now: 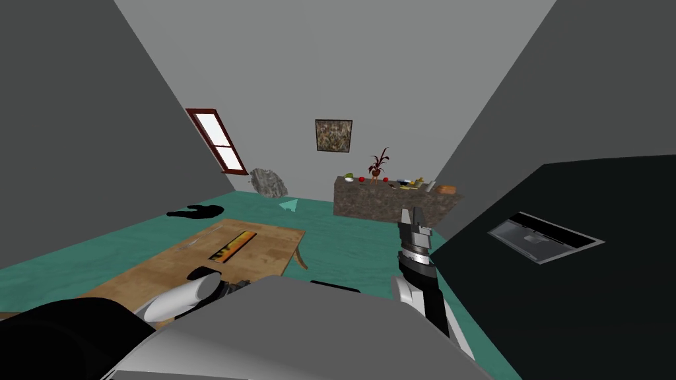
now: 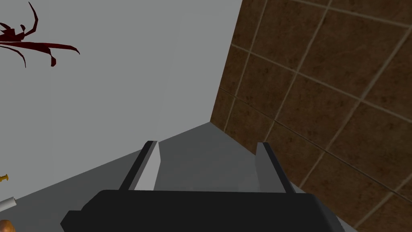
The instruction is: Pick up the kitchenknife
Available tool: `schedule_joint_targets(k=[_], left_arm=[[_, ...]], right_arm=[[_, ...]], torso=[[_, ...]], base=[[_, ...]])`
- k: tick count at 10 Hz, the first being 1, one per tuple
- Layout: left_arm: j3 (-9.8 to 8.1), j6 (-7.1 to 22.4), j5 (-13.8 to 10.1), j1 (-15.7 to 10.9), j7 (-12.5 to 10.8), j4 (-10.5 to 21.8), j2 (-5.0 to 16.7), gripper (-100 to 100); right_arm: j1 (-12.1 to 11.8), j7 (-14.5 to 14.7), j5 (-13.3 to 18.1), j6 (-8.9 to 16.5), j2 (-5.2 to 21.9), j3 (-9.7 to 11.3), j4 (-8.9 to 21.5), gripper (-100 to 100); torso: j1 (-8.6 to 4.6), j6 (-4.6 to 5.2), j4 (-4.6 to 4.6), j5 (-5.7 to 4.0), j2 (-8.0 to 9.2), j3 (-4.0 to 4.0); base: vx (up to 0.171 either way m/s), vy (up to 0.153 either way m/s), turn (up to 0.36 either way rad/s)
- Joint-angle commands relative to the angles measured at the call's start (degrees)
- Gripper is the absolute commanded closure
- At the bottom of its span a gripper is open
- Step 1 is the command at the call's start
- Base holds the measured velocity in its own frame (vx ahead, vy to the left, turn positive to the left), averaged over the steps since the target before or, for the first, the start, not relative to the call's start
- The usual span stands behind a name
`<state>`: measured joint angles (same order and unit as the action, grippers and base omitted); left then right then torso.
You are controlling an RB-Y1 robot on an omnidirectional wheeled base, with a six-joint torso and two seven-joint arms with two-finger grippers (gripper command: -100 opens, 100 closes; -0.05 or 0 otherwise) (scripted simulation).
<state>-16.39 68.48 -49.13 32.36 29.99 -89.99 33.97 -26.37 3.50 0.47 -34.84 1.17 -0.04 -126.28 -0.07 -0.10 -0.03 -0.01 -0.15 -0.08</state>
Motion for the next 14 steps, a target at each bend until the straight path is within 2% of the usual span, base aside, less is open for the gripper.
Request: schedule_joint_targets(k=[1, 3, 4, 5, 9, 10, 11, 12, 13, 14], left_arm=[[0.95, -1.43, 0.93, -0.84, -0.05, 1.62, -0.96, -100], [2.13, -3.21, 2.09, -1.89, -0.11, 3.64, -2.15, -100], [1.74, -2.58, 1.66, -1.62, 0.02, 3.17, -1.76, -100], [1.81, -2.82, 1.71, -1.69, 0.05, 3.33, -1.81, 100], [1.79, -2.80, 1.70, -1.68, 0.03, 3.33, -1.81, 100], [1.79, -2.80, 1.70, -1.68, 0.03, 3.32, -1.81, 0], [0.95, -1.43, 0.93, -0.84, -0.05, 1.62, -0.96, 100], [0.47, -0.71, 0.46, -0.42, -0.03, 0.81, -0.48, 100], [0.88, -1.39, 0.85, -0.82, -0.03, 1.52, -0.83, 100], [0.78, -1.18, 0.79, -0.75, 0.00, 1.39, -0.74, 0]], right_arm=[[0.00, 0.00, 0.00, 0.00, 0.00, 0.00, 0.00, 0], [0.00, 0.00, 0.00, 0.00, 0.00, 0.00, 0.00, 0], [0.00, 0.00, 0.00, 0.00, 0.01, 0.00, 0.00, 0], [0.00, 0.00, 0.00, 0.00, 0.00, 0.00, 0.00, 0], [0.00, 0.00, 0.00, 0.00, 0.00, 0.00, 0.00, 0], [0.00, 0.00, 0.00, 0.00, 0.00, 0.00, 0.00, 0], [0.00, 0.00, 0.00, 0.00, 0.00, 0.00, 0.00, 0], [-0.01, 0.00, 0.00, 0.00, 0.00, 0.00, 0.00, 0], [0.00, 0.00, 0.00, 0.00, 0.00, 0.00, 0.00, 0], [0.00, 0.00, 0.00, 0.00, 0.00, 0.00, 0.00, 0]], torso=[[0.00, 0.00, 0.00, 0.00, 0.00, 0.00], [0.19, 0.01, 0.02, 0.05, 0.09, 0.05], [0.24, 0.00, 0.03, 0.06, 0.12, 0.07], [0.19, -0.01, 0.02, 0.05, 0.09, 0.06], [0.11, 0.01, 0.01, 0.03, 0.03, 0.02], [0.11, 0.00, 0.01, 0.03, 0.03, 0.02], [0.11, 0.00, 0.01, 0.03, 0.03, 0.02], [0.05, -0.02, 0.00, -0.01, -0.01, 0.00], [-0.01, -0.04, 0.00, -0.03, -0.03, -0.01], [0.04, -0.02, 0.00, 0.01, 0.00, 0.00]], base=[[-0.010, 0.012, -0.043], [-0.026, 0.034, -0.056], [-0.014, 0.019, -0.011], [0.000, 0.000, 0.000], [0.000, 0.000, 0.000], [0.000, 0.000, 0.000], [0.016, -0.016, 0.058], [0.026, -0.029, 0.065], [0.010, -0.012, 0.014], [0.000, 0.000, 0.000]])
